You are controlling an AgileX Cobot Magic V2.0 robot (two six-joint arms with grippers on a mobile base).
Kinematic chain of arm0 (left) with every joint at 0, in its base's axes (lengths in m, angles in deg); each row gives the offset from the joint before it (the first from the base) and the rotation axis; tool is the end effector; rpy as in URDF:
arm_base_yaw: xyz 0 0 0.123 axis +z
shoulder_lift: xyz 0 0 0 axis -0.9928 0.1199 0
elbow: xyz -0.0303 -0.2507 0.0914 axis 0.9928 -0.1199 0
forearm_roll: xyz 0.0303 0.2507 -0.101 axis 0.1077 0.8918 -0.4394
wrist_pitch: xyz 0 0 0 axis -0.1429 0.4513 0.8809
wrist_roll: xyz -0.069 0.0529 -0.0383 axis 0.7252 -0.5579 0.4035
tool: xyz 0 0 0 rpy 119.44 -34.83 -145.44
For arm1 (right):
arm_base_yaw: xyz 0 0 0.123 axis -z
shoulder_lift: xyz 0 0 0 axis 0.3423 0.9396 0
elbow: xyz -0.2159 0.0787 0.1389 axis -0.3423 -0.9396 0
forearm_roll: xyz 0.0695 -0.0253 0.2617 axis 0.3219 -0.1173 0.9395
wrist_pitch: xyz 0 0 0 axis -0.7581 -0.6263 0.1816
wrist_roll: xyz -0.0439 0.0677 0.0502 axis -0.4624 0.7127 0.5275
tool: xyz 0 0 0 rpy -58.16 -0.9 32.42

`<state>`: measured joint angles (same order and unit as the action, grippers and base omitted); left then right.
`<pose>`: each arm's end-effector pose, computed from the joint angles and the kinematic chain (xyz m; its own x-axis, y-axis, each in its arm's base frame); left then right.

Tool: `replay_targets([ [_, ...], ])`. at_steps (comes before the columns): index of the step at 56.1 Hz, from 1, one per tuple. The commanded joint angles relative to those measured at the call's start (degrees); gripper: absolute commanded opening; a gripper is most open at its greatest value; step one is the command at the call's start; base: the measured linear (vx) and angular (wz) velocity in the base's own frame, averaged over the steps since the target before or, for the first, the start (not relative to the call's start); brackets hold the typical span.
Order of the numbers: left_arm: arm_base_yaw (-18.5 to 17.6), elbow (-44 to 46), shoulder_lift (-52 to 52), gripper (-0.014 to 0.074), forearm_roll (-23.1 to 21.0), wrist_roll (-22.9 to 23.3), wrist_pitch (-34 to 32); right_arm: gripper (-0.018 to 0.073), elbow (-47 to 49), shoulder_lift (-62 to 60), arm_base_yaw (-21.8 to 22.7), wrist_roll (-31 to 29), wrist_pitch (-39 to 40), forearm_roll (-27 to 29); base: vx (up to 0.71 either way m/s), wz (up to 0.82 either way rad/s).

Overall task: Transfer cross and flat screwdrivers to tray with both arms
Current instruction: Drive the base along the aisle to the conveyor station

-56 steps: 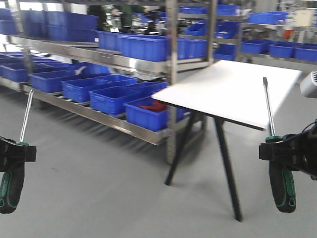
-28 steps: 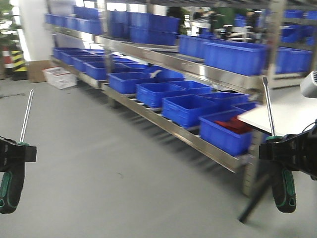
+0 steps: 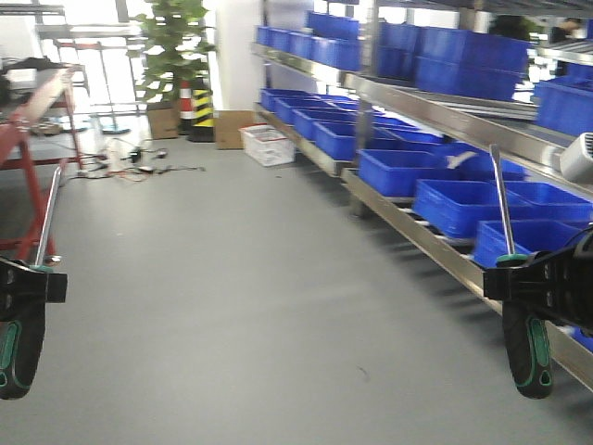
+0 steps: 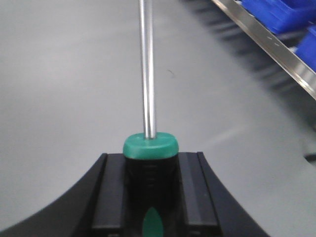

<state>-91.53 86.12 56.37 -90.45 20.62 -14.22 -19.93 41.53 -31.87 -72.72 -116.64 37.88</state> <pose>0.2780 -0.0535 0.3675 -0.5913 -0.0322 -0.8058 0.1802 0.9687 -0.1709 0.2576 0.0608 0.3874 -0.5683 0.0271 -0.8223 -0.1812 0.9708 0.1572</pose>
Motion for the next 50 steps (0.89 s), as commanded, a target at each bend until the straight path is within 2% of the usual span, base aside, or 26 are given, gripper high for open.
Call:
replay_targets([
  [1,-0.3,2.0,-1.7,-0.0001,-0.9,0.6,-4.5,-0.0009,1.5,-1.3,0.1,-0.7,5.0,0.3,0.53,0.56],
  [23,-0.3,2.0,-1.7,-0.0001,-0.9,0.6,-4.5,-0.0009,1.5,-1.3,0.1,-0.7,5.0,0.3,0.55,0.43],
  [50,-0.3,2.0,-1.7,-0.0001,-0.9,0.6,-4.5,-0.0009,1.5,-1.3,0.1,-0.7,5.0,0.3,0.54,0.21],
])
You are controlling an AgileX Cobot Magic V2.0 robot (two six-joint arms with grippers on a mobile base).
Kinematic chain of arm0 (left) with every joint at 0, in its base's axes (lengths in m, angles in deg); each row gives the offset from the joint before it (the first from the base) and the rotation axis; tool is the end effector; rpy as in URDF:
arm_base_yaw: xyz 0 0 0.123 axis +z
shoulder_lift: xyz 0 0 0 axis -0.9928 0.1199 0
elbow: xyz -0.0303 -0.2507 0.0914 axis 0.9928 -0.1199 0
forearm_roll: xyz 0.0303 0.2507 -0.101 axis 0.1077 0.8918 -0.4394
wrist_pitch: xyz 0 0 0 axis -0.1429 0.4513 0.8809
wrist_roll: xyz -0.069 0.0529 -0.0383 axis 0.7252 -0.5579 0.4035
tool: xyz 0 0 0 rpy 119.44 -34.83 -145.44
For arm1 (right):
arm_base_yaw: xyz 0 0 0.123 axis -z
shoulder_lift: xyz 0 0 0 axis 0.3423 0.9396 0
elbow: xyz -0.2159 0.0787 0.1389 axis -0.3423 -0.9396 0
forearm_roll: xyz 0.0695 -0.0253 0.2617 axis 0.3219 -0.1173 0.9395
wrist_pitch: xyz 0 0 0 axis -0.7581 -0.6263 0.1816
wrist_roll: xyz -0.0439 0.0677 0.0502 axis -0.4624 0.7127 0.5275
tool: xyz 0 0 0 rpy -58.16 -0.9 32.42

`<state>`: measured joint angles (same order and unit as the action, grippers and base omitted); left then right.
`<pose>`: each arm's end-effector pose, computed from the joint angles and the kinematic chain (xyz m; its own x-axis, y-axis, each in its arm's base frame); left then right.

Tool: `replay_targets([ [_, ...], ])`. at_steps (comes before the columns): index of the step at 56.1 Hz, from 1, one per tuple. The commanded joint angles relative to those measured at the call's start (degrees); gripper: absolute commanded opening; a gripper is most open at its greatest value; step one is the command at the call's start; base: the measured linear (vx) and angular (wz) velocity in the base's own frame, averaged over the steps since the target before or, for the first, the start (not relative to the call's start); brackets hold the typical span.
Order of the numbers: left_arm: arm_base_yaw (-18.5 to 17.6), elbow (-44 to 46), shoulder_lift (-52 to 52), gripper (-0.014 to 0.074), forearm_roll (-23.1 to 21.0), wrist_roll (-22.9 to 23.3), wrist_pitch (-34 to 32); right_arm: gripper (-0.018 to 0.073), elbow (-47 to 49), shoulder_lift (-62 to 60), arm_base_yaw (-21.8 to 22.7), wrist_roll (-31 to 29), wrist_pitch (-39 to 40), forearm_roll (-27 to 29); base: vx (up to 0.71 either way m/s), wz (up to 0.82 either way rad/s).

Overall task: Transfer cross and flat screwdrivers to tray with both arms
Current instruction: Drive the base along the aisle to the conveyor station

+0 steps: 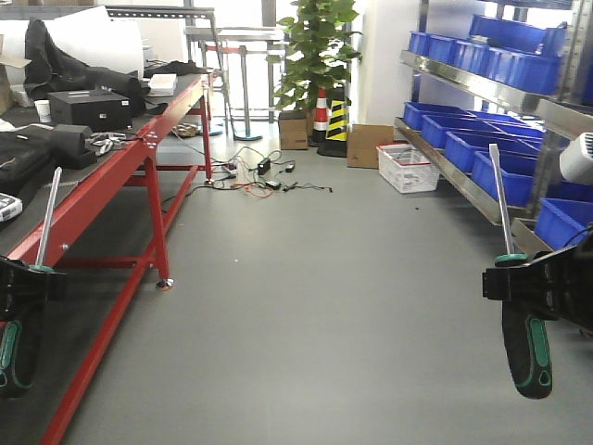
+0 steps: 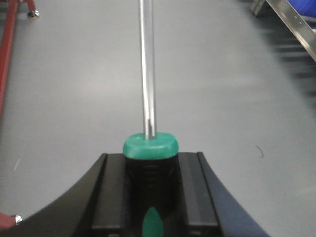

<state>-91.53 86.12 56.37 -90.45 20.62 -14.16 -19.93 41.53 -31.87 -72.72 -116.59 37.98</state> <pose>0.2779 -0.0535 0.3674 -0.5921 -0.0320 -0.8052 0.1802 0.9687 -0.1710 0.2576 0.0609 0.3874 -0.5679 0.0286 -0.8226 -0.1814 0.9705 0.1589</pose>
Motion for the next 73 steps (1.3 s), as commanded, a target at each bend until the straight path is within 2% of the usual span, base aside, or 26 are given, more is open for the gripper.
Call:
replay_targets([
  [1,-0.3,2.0,-1.7,-0.0001,-0.9,0.6,-4.5,-0.0009,1.5,-1.3,0.1,-0.7,5.0,0.2,0.55,0.16],
  [37,-0.3,2.0,-1.7,-0.0001,-0.9,0.6,-4.5,-0.0009,1.5,-1.3,0.1,-0.7,5.0,0.2,0.54,0.0],
  [73,-0.3,2.0,-1.7,-0.0001,-0.9,0.6,-4.5,-0.0009,1.5,-1.3,0.1,-0.7,5.0,0.2,0.49,-0.46],
])
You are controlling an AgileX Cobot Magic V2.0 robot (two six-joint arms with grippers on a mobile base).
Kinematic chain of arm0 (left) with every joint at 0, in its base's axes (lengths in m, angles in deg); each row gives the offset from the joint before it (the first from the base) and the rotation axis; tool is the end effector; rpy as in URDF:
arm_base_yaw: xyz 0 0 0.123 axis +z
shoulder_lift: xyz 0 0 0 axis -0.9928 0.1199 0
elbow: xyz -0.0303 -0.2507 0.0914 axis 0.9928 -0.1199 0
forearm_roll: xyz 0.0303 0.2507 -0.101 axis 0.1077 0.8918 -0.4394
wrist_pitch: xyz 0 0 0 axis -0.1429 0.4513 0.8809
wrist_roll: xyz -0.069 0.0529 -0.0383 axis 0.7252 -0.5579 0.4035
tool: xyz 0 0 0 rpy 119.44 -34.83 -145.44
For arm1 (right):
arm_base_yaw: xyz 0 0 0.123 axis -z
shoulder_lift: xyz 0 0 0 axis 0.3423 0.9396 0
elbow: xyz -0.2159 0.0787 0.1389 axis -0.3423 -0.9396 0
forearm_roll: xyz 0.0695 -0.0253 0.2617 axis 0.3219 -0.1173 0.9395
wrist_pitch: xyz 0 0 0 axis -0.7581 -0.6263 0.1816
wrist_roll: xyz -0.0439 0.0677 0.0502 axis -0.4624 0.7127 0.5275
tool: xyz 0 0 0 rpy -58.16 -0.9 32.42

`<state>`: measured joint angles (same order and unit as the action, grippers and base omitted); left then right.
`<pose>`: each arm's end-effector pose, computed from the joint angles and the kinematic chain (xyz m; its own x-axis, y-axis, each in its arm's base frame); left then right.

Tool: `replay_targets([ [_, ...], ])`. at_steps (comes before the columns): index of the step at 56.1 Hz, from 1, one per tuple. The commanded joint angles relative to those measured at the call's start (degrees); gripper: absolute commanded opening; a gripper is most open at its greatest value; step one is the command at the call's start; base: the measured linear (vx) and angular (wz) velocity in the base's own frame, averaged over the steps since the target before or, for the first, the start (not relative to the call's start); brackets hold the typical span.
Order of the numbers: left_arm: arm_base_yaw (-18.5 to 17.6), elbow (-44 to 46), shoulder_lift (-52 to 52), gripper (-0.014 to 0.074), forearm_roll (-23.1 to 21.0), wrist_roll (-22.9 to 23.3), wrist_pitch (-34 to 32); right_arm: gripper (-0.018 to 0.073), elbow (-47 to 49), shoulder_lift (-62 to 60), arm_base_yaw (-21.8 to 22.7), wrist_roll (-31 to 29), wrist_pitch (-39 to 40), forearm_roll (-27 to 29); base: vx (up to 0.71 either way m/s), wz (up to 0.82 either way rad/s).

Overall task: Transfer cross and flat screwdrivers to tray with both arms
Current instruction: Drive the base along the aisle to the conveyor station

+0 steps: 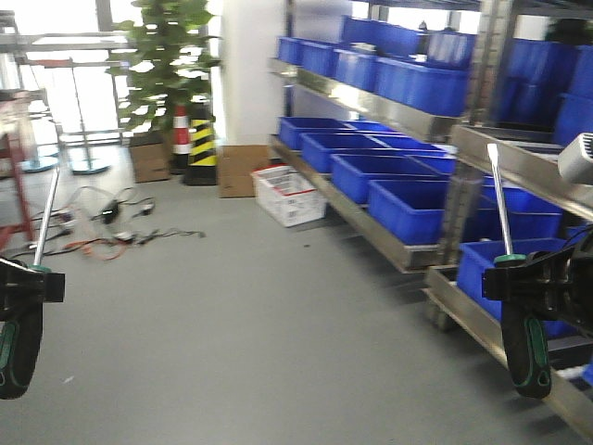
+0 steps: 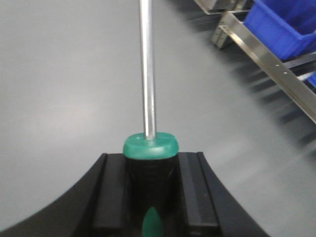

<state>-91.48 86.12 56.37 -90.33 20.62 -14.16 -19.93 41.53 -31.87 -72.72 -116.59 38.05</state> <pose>0.2780 -0.0531 0.3674 -0.5918 -0.0309 -0.8055 0.1793 0.9692 -0.1689 0.2576 0.0610 0.3874 -0.5681 0.0294 -0.8224 -0.1815 0.9703 0.1601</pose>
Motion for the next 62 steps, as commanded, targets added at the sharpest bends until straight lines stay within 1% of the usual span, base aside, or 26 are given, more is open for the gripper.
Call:
replay_targets([
  [1,-0.3,2.0,-1.7,-0.0001,-1.0,0.6,-4.5,-0.0009,1.5,-1.3,0.1,-0.7,5.0,0.1,0.44,-0.64],
  [27,-0.3,2.0,-1.7,0.0,-1.0,0.6,-4.5,-0.0009,1.5,-1.3,0.1,-0.7,5.0,0.1,0.4,-0.72],
  [62,-0.3,2.0,-1.7,0.0001,-1.0,0.6,-4.5,-0.0009,1.5,-1.3,0.1,-0.7,5.0,0.1,0.32,-0.85],
])
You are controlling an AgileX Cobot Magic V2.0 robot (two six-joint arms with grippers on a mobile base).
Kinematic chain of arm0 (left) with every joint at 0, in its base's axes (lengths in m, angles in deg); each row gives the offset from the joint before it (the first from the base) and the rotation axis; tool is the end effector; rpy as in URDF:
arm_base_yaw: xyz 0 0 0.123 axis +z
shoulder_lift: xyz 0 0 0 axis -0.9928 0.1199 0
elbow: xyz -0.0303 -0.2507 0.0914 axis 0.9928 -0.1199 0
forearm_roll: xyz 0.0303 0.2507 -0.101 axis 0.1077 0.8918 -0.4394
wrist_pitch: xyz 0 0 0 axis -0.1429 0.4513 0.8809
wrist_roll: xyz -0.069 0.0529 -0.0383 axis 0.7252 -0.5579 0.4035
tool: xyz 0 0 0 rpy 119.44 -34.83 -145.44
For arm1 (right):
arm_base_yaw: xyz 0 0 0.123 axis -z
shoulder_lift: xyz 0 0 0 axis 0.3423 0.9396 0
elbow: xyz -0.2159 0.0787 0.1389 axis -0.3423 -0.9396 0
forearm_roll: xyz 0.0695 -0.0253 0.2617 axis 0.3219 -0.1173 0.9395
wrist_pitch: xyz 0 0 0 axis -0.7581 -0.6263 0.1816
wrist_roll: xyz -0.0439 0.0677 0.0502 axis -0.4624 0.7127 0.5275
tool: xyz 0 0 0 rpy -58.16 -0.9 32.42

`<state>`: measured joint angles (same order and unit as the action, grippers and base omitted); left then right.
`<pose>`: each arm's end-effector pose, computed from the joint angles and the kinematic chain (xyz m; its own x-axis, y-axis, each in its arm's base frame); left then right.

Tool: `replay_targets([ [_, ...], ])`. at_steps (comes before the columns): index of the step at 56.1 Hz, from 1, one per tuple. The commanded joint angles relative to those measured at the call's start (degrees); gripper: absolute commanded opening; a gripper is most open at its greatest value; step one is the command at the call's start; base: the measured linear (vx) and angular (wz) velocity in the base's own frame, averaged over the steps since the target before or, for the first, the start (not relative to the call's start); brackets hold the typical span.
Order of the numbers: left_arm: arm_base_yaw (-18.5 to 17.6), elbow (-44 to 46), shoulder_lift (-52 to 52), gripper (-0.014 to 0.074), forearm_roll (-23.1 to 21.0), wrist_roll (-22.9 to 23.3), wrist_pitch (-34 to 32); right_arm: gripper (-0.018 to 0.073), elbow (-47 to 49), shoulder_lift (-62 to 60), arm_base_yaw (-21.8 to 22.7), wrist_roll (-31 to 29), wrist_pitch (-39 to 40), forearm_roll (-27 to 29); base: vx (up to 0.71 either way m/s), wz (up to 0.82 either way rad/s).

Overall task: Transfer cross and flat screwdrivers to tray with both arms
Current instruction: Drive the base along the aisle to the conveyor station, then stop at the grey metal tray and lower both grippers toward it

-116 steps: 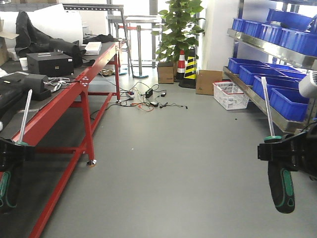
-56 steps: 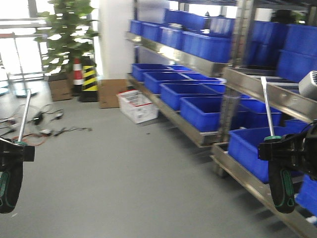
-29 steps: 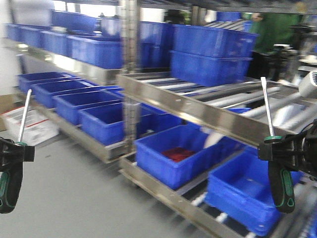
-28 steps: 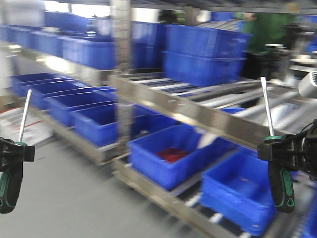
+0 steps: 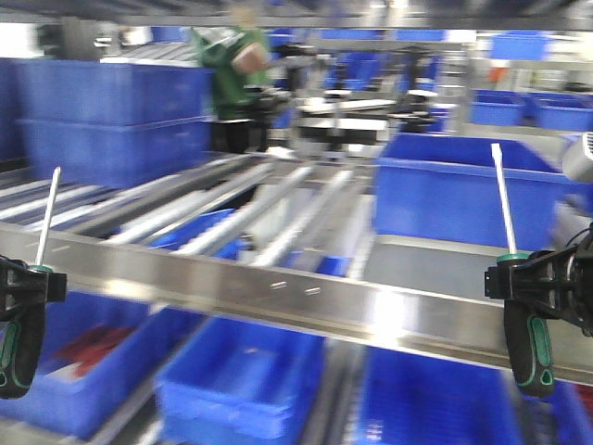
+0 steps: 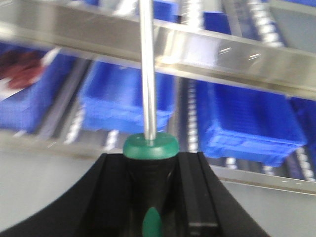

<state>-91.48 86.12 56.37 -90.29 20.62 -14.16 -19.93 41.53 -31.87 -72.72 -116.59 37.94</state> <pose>0.2780 -0.0531 0.3674 -0.5917 -0.0304 -0.8056 0.1793 0.9693 -0.1682 0.2576 0.0608 0.3874 -0.5678 0.0281 -0.8227 -0.1813 0.9706 0.1583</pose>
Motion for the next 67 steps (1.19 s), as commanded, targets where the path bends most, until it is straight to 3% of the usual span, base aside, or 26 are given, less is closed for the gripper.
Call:
replay_targets([
  [1,-0.3,2.0,-1.7,0.0001,-1.0,0.6,-4.5,-0.0009,1.5,-1.3,0.1,-0.7,5.0,0.2,0.27,-0.76],
  [30,-0.3,2.0,-1.6,0.0001,-1.0,0.6,-4.5,-0.0009,1.5,-1.3,0.1,-0.7,5.0,0.2,0.25,-0.47],
  [67,-0.3,2.0,-1.6,0.0002,-1.0,0.6,-4.5,-0.0009,1.5,-1.3,0.1,-0.7,5.0,0.2,0.23,-0.08],
])
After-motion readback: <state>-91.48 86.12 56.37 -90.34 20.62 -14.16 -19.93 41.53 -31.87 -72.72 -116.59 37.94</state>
